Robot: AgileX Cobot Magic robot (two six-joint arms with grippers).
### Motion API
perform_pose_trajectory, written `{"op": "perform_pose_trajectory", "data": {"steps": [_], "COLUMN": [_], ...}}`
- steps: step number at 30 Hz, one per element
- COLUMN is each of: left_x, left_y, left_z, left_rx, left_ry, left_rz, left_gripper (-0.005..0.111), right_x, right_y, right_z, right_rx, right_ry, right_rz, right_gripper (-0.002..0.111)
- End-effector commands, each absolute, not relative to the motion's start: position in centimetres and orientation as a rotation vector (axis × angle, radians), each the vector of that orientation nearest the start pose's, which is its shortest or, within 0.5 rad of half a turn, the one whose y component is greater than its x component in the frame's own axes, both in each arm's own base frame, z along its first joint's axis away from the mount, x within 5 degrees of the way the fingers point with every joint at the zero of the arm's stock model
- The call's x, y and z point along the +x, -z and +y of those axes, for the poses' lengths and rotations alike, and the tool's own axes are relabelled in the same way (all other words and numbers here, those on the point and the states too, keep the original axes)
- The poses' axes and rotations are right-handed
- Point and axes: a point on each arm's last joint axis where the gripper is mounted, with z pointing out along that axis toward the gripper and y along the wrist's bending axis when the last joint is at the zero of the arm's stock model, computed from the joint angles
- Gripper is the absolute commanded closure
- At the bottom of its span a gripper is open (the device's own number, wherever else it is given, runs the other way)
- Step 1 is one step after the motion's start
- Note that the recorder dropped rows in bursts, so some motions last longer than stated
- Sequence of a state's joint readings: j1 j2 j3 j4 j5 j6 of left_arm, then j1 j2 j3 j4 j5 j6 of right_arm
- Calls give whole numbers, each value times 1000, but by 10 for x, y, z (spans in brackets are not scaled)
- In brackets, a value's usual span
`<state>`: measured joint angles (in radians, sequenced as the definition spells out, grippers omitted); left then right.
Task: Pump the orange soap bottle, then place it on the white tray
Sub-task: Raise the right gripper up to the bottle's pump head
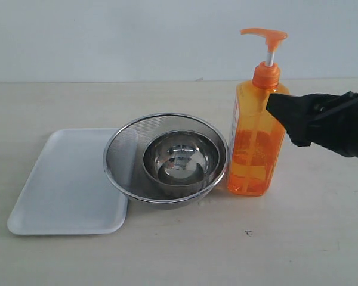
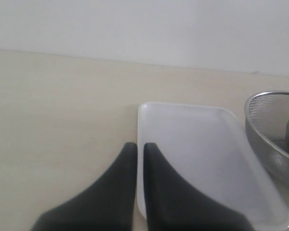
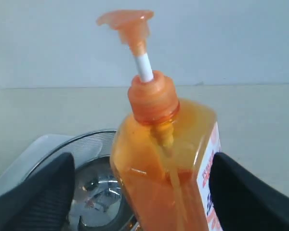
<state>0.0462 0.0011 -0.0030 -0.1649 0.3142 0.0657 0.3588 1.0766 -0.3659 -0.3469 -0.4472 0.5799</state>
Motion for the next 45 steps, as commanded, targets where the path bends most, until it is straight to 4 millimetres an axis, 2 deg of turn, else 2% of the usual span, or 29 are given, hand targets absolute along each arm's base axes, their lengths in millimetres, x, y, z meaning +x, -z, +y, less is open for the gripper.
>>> {"op": "perform_pose_trajectory", "data": {"steps": [1,6,8,12,19,24,26,30,45], "left_x": [54,54,54,54,54,54,54,54,54], "left_y": [-185,-185,-185,-185,-185,-185,-185,-185,-185], "left_z": [-2,-2,-2,-2,-2,-2,-2,-2,-2], "left_rx": [-101,-101,-101,-101,-101,-101,-101,-101,-101], "left_ry": [90,90,90,90,90,90,90,90,90], "left_rz": [1788,1788,1788,1788,1788,1788,1788,1788,1788], "left_gripper": [102,102,102,102,102,102,102,102,102], "right_x": [187,192,193,197,202,212,217,229,270], "right_y": [-247,-255,-259,-266,-274,-273,-272,-270,-257], "right_z": [84,85,86,87,88,92,94,98,116], "right_rx": [-225,-257,-272,-313,-350,-363,-366,-369,-383], "right_ry": [-556,-512,-504,-465,-422,-408,-409,-408,-428], "right_rz": [1774,1766,1756,1757,1740,1758,1762,1783,1811], "right_gripper": [40,57,55,42,43,61,59,44,46]}}
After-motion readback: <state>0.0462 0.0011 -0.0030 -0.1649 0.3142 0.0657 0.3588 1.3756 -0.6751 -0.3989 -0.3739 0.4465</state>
